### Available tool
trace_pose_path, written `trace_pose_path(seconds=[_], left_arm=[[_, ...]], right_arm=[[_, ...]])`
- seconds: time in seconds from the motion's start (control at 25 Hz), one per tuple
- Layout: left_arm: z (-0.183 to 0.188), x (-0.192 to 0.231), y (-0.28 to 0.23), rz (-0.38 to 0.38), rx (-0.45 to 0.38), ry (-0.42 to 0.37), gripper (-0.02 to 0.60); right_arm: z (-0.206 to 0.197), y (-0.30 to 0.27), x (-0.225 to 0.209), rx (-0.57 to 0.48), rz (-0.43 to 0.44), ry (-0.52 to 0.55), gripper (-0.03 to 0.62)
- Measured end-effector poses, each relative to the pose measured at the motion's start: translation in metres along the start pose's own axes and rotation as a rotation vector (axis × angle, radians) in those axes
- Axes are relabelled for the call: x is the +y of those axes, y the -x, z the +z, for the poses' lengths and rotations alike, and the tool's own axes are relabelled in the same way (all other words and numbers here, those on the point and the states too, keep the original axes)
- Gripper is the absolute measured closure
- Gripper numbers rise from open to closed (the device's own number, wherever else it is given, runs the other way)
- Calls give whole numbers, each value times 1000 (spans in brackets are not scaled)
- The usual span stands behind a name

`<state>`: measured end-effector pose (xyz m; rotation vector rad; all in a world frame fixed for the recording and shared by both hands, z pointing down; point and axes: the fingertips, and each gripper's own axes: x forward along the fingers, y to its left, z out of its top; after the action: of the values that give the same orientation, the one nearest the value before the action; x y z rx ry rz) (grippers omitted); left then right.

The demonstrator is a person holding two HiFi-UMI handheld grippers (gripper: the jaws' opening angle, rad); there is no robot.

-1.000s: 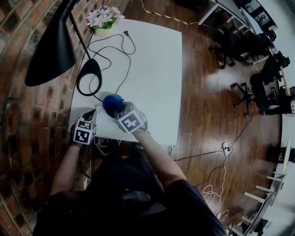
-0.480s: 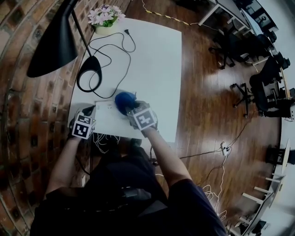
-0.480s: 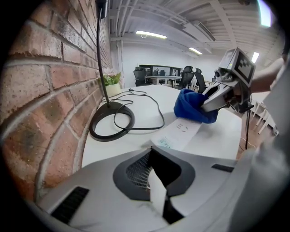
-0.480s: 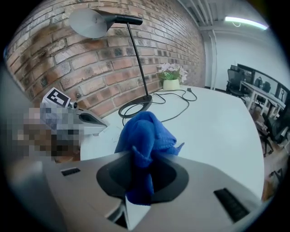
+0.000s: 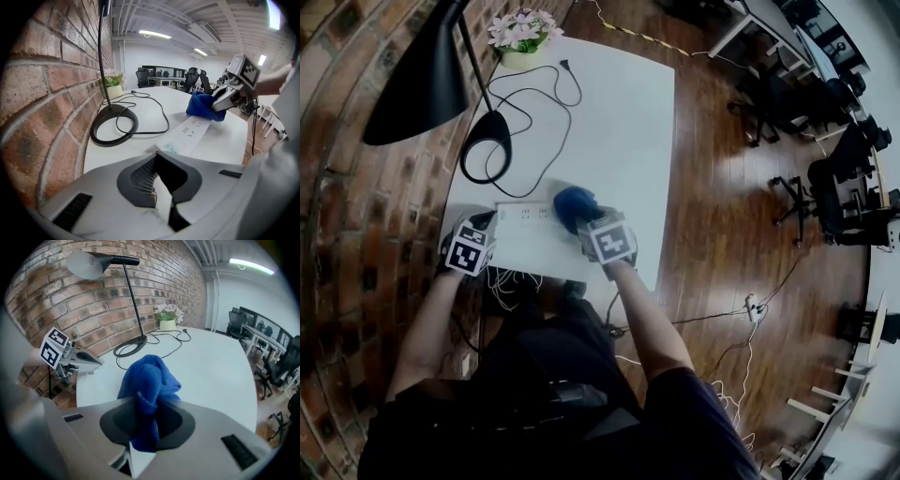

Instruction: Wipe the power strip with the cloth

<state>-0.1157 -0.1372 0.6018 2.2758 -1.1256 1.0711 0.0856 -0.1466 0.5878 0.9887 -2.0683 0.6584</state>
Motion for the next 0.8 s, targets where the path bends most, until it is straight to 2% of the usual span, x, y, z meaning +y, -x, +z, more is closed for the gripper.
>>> trace_pose_path(seconds=[0.2,0.4,0.6,0.8], left_arm=[[2,2,-2,6,20,-35,575],[4,3,-4,27,37,-108,575],[13,4,-3,59,5,-119,574],[11,5,-5,48,13,-111,574]], right_arm=[[-15,8,-28,23,-93,-10,526],[-14,12,-52,24,-172,-47,526],[-11,8,-47,50,-173,-1,525],[2,-2,-31,61,-157,62,525]])
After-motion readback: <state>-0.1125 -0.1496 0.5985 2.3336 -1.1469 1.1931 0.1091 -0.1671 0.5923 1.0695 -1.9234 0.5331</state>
